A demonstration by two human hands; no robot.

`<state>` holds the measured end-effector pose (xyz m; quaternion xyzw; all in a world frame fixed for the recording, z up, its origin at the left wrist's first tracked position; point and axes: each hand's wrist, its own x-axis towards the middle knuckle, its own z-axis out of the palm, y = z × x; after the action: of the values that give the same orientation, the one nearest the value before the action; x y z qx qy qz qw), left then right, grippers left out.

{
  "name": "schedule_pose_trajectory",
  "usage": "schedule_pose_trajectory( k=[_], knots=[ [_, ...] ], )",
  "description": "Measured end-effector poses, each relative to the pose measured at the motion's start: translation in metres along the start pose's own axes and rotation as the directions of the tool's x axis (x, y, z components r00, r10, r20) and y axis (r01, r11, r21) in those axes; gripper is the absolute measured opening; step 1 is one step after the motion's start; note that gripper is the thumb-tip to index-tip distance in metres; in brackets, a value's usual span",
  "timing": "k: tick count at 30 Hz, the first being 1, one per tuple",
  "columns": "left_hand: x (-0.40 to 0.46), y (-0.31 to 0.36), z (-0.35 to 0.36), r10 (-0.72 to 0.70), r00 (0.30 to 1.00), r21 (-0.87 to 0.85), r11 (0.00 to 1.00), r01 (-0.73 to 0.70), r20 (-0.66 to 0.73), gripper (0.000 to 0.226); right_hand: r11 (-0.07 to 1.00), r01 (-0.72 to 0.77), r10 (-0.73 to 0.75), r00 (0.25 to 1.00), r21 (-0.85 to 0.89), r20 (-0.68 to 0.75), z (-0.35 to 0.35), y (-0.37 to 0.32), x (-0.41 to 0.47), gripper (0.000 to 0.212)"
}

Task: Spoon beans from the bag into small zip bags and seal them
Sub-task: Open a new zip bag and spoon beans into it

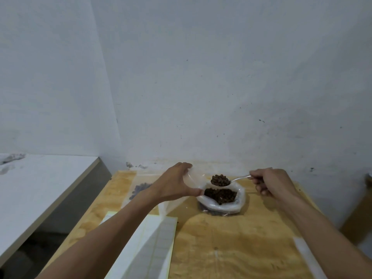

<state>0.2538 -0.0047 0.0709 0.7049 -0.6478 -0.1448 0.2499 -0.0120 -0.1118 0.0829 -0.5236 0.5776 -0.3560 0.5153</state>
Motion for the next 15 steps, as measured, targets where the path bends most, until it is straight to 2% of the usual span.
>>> schedule_pose_trajectory(
  k=[4, 9, 12, 15],
  knots=[
    [0.001, 0.002, -0.002, -0.004, 1.000, -0.004, 1.000, 0.004, 0.006, 0.098, 0.997, 0.072, -0.072, 0.997, 0.004, 0.002, 0.008, -0.021, -0.003, 0.020],
    [0.003, 0.009, 0.001, 0.008, 1.000, 0.020, 1.000, -0.008, 0.015, 0.097, 0.959, 0.240, -0.240, 0.971, -0.149, 0.025, 0.029, -0.040, -0.018, 0.022],
    [0.004, 0.012, 0.002, 0.007, 1.000, 0.033, 0.999, -0.008, 0.024, 0.097, 0.863, 0.399, -0.411, 0.911, -0.308, 0.028, 0.038, -0.047, -0.030, 0.029],
    [0.005, 0.012, 0.002, -0.003, 0.999, 0.045, 0.999, 0.001, 0.048, 0.098, 0.766, 0.507, -0.552, 0.834, -0.395, 0.001, 0.036, -0.051, -0.032, 0.034]
  ],
)
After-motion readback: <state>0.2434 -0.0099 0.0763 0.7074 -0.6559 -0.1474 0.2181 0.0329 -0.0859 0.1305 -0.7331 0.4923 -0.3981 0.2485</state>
